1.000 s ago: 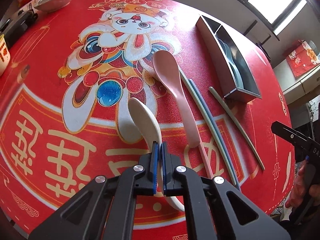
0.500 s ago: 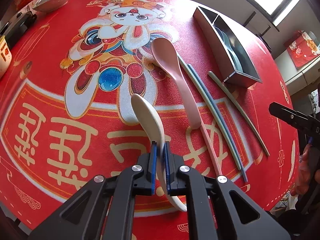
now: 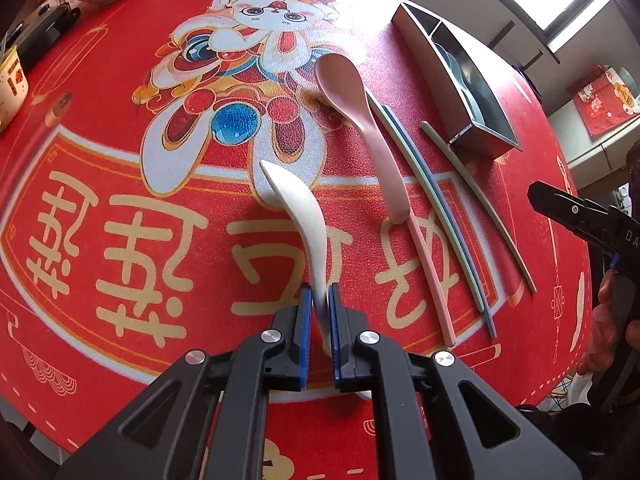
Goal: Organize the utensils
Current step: 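Grasp a blue chopstick with the right gripper while the left gripper holds the white spoon, then carry the blue chopstick into the steel caddy and open the right gripper, then lower the white spoon into the steel caddy and open the left gripper, then grasp the pink spoon by its handle with the left gripper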
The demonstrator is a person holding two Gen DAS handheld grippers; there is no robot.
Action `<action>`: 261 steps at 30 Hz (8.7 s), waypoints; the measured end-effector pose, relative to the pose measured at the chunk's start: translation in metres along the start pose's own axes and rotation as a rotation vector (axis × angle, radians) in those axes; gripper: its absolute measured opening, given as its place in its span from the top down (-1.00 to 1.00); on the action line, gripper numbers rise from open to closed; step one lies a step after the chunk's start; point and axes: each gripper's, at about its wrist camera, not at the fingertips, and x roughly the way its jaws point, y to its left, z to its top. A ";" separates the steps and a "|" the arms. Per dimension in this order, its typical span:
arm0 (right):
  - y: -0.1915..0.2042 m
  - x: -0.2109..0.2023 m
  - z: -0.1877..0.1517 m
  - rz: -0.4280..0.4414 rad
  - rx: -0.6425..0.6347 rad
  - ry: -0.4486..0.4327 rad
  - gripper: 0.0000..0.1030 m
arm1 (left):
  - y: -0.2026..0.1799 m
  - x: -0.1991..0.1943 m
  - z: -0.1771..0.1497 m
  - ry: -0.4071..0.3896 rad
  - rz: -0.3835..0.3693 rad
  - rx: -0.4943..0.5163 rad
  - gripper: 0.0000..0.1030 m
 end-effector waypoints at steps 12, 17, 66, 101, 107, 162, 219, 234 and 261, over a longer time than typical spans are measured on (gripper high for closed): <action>0.024 0.018 -0.009 0.018 -0.124 0.074 0.12 | 0.003 0.003 -0.003 -0.024 0.012 0.001 0.87; 0.038 0.032 -0.015 -0.018 -0.223 0.116 0.65 | 0.008 0.004 0.000 -0.042 -0.012 -0.003 0.87; 0.057 0.062 -0.009 -0.079 -0.273 0.164 0.89 | 0.007 0.003 0.006 -0.060 -0.040 0.088 0.88; 0.055 -0.015 0.019 0.092 -0.161 -0.074 0.89 | 0.012 -0.053 0.047 -0.218 -0.081 0.050 0.88; 0.049 -0.026 0.028 0.097 -0.124 -0.114 0.89 | 0.011 -0.050 0.050 -0.214 -0.095 0.055 0.88; -0.037 0.006 0.110 -0.010 0.202 -0.167 0.32 | -0.028 -0.054 0.084 -0.212 -0.126 0.112 0.88; -0.124 -0.090 0.014 -0.069 0.249 -0.279 -0.70 | -0.170 0.049 0.196 -0.078 -0.079 0.270 0.83; -0.058 -0.055 0.005 -0.061 0.080 -0.184 -0.70 | -0.054 -0.029 0.104 -0.201 -0.036 0.055 0.59; -0.054 -0.029 -0.008 -0.101 0.080 -0.058 -0.70 | -0.028 0.024 0.080 -0.097 -0.077 -0.127 0.59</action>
